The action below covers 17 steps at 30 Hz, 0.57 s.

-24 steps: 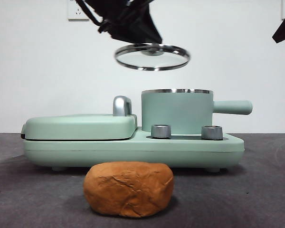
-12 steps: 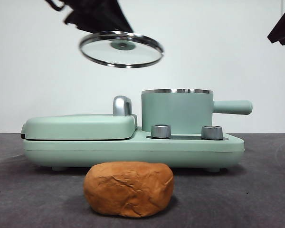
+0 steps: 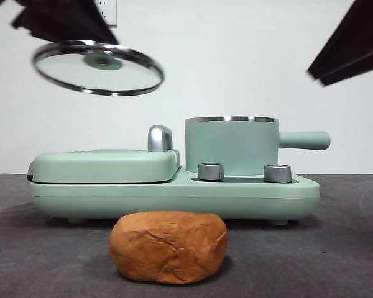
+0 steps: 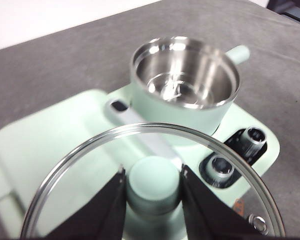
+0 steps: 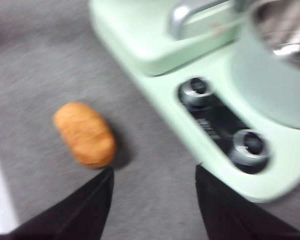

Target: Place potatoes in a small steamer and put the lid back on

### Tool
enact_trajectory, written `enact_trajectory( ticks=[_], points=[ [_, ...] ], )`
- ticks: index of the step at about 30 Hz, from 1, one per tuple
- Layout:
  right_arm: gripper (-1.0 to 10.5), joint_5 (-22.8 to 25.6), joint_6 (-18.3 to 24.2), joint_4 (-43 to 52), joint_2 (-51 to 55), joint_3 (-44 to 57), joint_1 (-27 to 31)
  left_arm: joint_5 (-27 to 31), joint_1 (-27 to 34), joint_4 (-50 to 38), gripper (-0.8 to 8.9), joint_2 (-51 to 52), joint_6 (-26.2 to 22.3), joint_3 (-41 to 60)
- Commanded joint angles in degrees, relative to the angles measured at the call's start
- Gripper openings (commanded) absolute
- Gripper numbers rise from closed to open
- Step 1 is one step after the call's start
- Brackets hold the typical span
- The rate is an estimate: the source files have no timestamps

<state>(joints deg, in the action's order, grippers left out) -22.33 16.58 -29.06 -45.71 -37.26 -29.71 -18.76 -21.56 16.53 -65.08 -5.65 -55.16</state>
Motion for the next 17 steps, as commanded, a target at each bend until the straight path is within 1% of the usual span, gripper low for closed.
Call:
enact_trajectory(
  ticks=[1,4,6,8,11,17],
  points=[
    [2.8,0.1,0.9,1.4,-3.2,-1.1,-4.1,-0.1,0.8,-1.1,0.09,3.1,2.4,1.2],
    [2.8,0.6,0.9,4.2,-6.7,-1.0,-8.0,-0.1,1.8,1.0,0.09,5.7,3.8,2.1],
    [2.9,1.8,0.9,6.5,-9.3,-1.1,-10.1,0.5,2.1,2.1,0.09,7.0,3.8,2.1],
    [3.1,2.0,1.4,8.8,-12.4,-1.1,-11.9,1.2,2.1,2.3,0.09,8.1,3.8,2.1],
    [3.6,1.7,1.5,11.6,-17.0,-1.1,-13.9,1.3,2.2,2.3,0.09,9.2,3.8,2.1],
    [3.9,1.1,1.5,16.0,-25.1,-1.1,-16.7,1.3,2.5,4.3,0.09,9.7,4.4,2.1]
  ],
)
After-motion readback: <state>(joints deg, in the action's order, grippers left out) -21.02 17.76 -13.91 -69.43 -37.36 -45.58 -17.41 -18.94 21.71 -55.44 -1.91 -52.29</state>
